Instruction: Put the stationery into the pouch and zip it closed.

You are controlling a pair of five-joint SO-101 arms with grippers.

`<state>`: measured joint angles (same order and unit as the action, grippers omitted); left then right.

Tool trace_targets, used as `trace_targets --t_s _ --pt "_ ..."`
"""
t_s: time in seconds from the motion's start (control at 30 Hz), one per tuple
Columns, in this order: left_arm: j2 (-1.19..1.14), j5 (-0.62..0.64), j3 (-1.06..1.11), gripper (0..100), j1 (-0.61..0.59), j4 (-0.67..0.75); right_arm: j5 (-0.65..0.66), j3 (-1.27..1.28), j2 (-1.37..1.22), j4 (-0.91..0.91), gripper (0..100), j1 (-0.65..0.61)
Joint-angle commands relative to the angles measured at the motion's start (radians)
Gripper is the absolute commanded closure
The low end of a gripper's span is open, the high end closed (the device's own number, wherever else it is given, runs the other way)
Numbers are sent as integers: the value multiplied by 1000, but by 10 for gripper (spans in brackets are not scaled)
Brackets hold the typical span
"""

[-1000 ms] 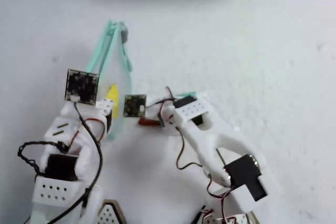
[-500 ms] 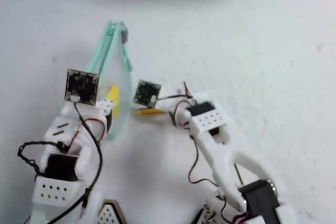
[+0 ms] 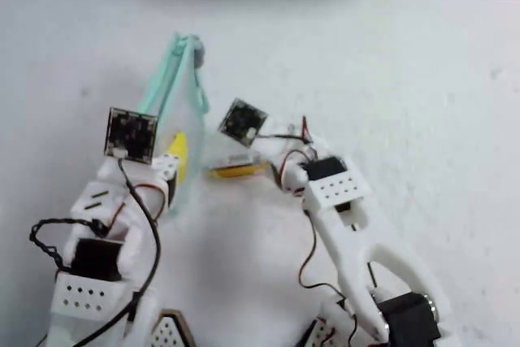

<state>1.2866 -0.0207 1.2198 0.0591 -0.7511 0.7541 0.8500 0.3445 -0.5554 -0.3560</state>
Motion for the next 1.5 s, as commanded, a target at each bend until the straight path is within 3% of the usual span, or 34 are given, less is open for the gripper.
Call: trace_targets --t_s 0.0,0.3,0.87,1.13,1.3,1.47 --pt "-18 6 -3 857 15 14 -101 -8 45 58 981 48" --pt "-18 6 -3 857 16 14 -359 -68 45 76 981 160" --pt "-18 6 -3 857 42 12 -374 -51 127 42 981 154" --pt "-18 5 -5 857 68 -8 -374 46 217 111 981 151" --pt "-18 5 -11 793 71 -31 -374 54 243 104 981 134" --pt "-18 5 -11 794 71 -29 -374 55 248 101 981 111"
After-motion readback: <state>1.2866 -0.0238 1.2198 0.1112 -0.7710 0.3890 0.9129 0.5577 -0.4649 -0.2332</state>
